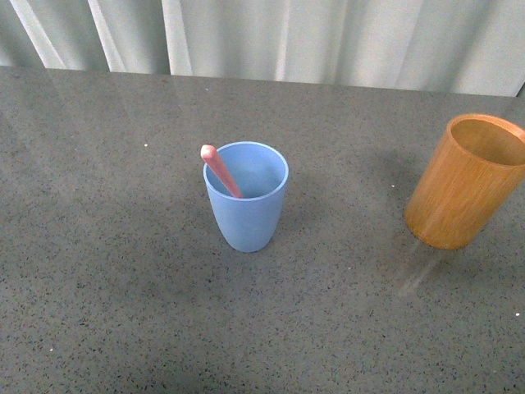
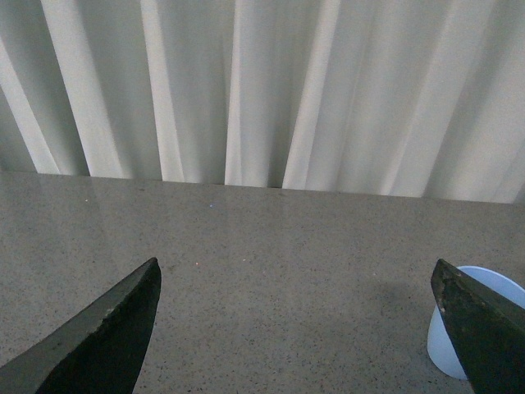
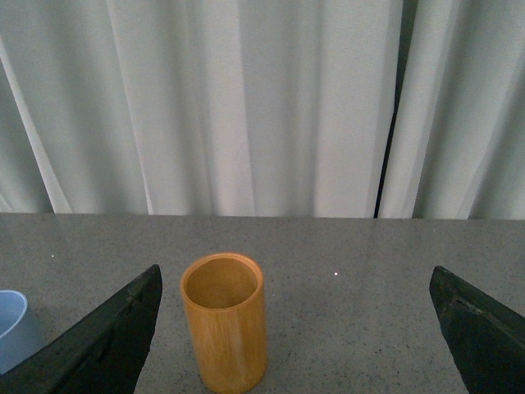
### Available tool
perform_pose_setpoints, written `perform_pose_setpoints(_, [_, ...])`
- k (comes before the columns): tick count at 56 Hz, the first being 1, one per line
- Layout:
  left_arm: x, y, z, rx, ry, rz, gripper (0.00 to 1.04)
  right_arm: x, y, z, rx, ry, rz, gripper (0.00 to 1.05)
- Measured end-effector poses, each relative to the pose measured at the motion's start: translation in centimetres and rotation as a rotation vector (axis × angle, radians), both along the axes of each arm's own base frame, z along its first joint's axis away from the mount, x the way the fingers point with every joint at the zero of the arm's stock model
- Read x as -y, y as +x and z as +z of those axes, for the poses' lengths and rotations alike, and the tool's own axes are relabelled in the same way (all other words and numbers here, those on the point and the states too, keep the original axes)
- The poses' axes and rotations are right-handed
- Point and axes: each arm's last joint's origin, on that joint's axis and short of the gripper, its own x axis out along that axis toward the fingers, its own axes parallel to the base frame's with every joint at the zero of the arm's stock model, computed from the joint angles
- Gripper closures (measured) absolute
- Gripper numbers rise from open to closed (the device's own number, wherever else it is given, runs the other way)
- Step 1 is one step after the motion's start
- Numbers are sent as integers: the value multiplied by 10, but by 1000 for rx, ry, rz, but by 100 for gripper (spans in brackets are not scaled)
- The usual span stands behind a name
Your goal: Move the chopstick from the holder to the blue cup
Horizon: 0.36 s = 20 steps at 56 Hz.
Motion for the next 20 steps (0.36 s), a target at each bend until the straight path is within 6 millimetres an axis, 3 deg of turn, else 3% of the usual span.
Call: perform_pose_setpoints(20, [0, 0, 0, 0, 0, 0, 7, 0, 0, 0, 0, 0, 0, 10])
